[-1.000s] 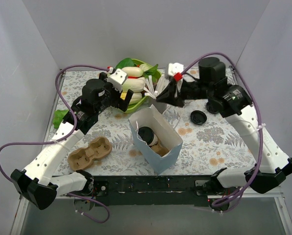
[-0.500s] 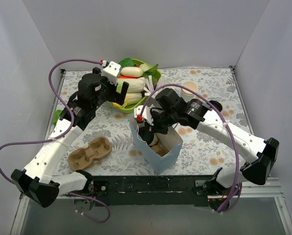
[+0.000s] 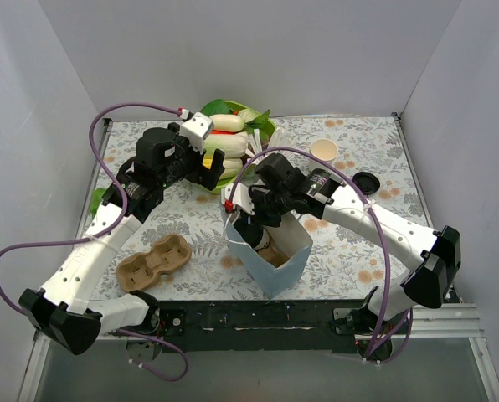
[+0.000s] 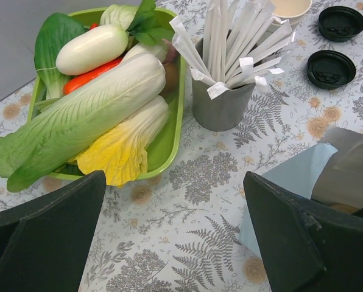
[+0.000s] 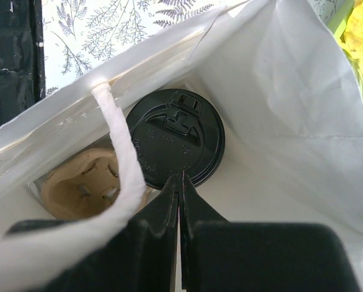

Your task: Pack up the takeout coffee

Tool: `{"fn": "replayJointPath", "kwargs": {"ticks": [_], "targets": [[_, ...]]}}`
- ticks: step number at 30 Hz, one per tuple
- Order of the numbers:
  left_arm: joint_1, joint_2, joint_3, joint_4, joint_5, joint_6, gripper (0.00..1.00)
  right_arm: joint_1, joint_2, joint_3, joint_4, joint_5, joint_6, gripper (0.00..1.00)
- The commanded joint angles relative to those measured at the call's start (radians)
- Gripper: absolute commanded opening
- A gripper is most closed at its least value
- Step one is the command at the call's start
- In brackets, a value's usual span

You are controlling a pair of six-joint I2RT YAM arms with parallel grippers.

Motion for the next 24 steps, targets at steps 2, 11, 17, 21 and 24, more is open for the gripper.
{"fn": "replayJointPath", "kwargs": {"ticks": [2, 11, 17, 21, 24], "targets": [[0.003, 0.008, -0.005, -0.013, 0.019, -0.003, 0.98, 0.009, 0.015, 0.003, 0.031, -0.01, -0.038, 0.01], [0.005, 0.034, 0.047, -0.055, 0.099, -0.054, 0.98, 0.009, 0.029, -0.031, 0.045, -0.024, -0.079, 0.01], [0.006, 0.06, 0.116, -0.159, 0.226, -0.109, 0.98, 0.009, 0.031, -0.028, 0.042, -0.014, -0.108, 0.01], [0.006, 0.061, 0.118, -0.184, 0.287, -0.098, 0.98, 0.008, 0.031, -0.013, 0.018, 0.0, -0.119, 0.01], [0.006, 0.066, 0.105, -0.188, 0.298, -0.078, 0.98, 0.009, 0.009, 0.003, 0.017, 0.014, -0.133, 0.01]]}}
